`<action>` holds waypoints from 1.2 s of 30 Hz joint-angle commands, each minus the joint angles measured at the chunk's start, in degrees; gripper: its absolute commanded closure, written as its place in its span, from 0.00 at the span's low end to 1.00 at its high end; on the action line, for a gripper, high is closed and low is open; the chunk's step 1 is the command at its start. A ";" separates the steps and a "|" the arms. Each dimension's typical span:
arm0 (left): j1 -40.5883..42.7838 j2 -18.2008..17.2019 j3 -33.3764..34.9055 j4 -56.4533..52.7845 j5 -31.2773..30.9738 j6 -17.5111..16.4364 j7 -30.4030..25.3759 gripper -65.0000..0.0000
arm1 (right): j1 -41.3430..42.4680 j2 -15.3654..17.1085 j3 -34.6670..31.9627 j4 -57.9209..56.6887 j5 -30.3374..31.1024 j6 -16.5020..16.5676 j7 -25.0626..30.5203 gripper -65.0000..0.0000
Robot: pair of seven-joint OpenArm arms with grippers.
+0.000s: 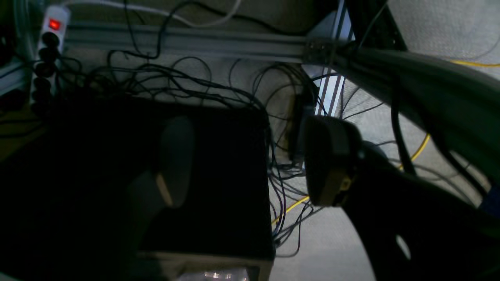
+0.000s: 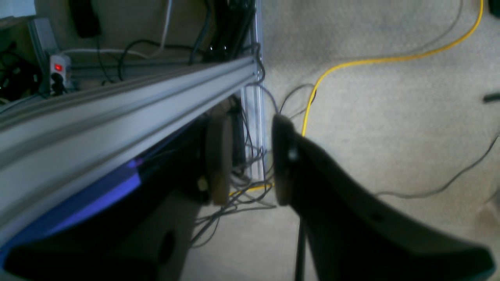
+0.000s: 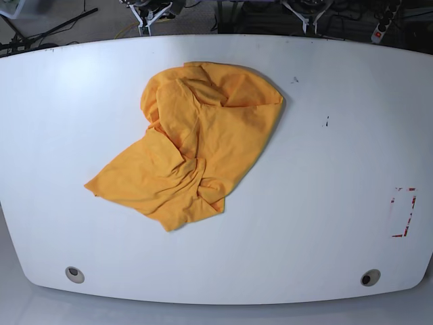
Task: Fold the T-shirt properly
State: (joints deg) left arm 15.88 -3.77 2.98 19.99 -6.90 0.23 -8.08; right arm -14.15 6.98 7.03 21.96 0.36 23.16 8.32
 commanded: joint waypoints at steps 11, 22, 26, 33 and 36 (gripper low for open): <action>13.70 -0.41 -0.13 19.53 -0.09 0.17 -0.23 0.39 | -14.20 0.27 0.40 28.29 0.39 0.45 -10.29 0.75; 29.44 -0.41 -0.21 42.56 -0.09 0.17 -0.23 0.39 | -26.77 0.71 0.05 47.01 4.43 0.62 -14.43 0.76; 35.15 -0.49 -0.39 50.47 -0.09 0.17 -0.23 0.39 | -31.61 0.71 0.31 54.13 4.61 0.89 -15.48 0.76; 43.95 -0.41 -3.91 62.52 -0.09 0.17 -0.23 0.39 | -39.17 0.80 0.49 64.42 5.49 0.97 -15.75 0.76; 47.81 -0.14 -6.90 68.50 -0.09 0.17 -0.23 0.39 | -42.42 2.64 0.49 68.73 8.39 0.97 -15.83 0.76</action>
State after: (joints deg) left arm 61.34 -4.10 -2.55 84.84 -6.94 0.23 -7.01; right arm -54.61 7.84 7.27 87.83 6.87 23.57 -8.19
